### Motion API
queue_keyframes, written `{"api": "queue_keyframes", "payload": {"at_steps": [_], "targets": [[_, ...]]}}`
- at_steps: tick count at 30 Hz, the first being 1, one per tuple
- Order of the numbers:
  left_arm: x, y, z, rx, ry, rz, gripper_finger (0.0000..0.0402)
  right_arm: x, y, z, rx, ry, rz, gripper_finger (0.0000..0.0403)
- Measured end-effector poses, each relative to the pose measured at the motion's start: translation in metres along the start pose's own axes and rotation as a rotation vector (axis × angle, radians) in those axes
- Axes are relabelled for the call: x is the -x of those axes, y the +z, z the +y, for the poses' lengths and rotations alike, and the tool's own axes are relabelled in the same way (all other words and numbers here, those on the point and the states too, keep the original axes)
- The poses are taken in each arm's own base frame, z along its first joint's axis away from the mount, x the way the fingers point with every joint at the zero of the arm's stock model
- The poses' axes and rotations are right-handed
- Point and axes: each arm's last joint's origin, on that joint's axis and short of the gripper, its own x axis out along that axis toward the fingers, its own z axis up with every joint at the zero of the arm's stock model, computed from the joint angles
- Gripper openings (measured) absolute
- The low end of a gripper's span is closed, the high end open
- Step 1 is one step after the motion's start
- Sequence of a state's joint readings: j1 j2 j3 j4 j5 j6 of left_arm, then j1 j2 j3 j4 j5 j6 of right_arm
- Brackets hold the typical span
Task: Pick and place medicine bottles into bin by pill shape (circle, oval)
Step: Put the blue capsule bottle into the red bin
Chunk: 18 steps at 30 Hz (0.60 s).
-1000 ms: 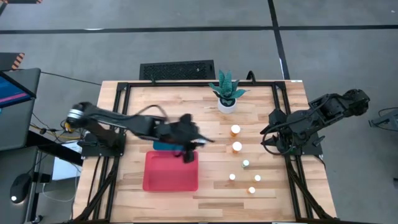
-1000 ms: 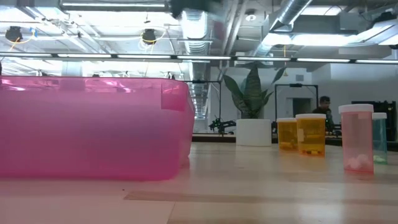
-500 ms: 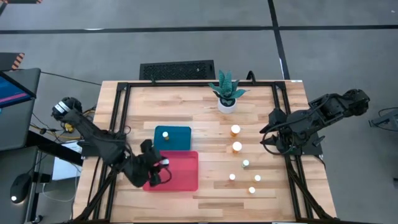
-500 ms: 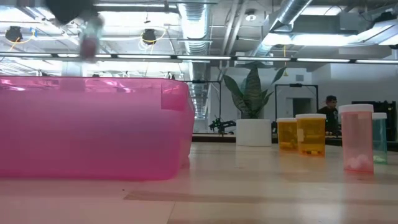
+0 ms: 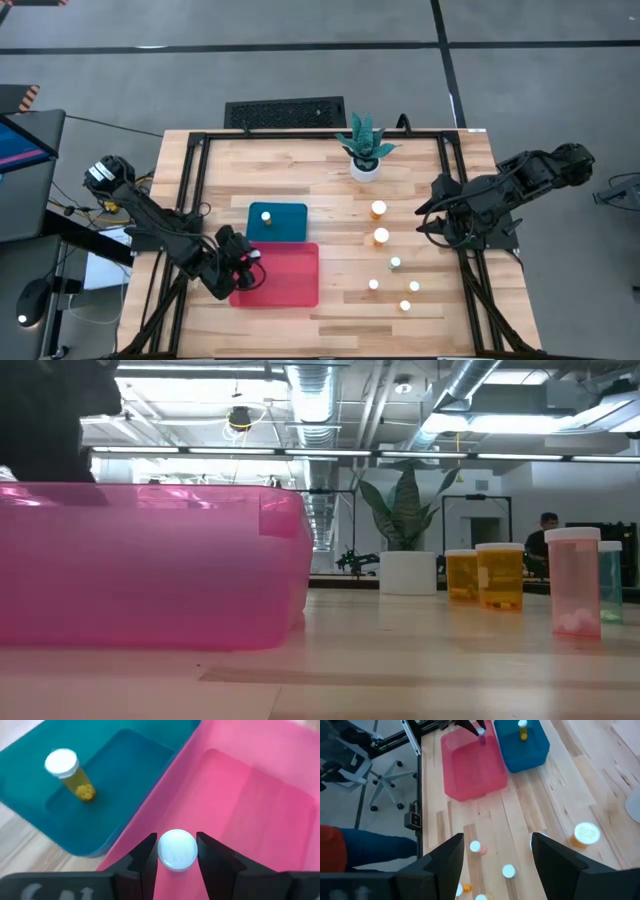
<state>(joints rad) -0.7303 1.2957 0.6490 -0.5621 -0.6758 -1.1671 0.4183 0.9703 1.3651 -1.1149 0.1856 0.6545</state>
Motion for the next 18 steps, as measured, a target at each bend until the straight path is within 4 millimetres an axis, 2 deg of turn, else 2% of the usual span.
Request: {"api": "queue_keyframes", "payload": {"at_steps": [18], "targets": [[-0.0069, -0.0104, 0.0106, -0.079, 0.039, 0.010, 0.0115, -0.0002, 0.0012, -0.0013, -0.010, -0.009, -0.008, 0.0240]]}}
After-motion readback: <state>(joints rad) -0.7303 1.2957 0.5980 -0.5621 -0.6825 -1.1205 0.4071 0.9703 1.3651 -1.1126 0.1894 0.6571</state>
